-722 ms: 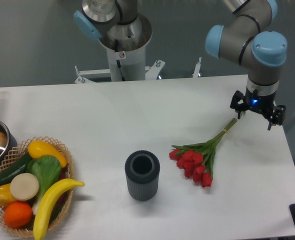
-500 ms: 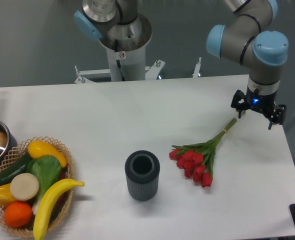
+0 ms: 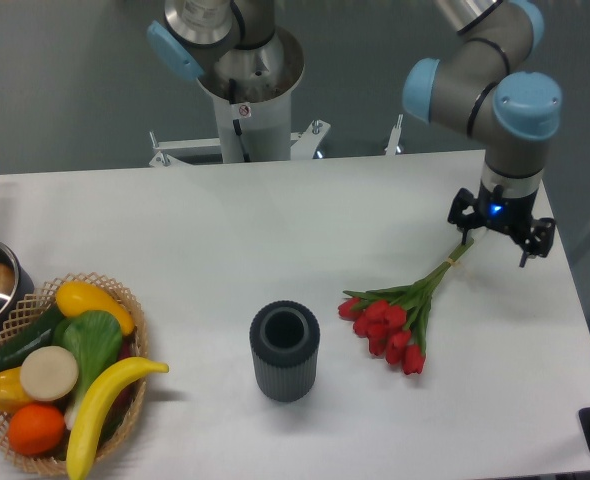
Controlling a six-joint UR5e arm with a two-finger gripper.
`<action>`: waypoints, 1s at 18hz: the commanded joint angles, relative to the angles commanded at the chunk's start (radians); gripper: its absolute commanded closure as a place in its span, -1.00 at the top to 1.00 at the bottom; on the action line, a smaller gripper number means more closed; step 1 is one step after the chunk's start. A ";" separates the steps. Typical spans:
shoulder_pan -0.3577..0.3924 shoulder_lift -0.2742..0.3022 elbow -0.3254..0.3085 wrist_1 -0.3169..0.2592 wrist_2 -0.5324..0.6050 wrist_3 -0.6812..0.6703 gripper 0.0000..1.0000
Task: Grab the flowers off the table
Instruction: 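Move the open gripper toward the red tulips' stems and lower it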
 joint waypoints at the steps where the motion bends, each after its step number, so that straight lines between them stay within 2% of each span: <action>1: -0.006 -0.003 0.000 -0.002 0.006 0.000 1.00; 4: -0.044 -0.006 0.000 -0.002 0.034 -0.002 1.00; 8: -0.086 -0.021 -0.034 -0.002 0.043 -0.005 1.00; 18: -0.187 -0.064 -0.038 -0.006 0.075 -0.120 1.00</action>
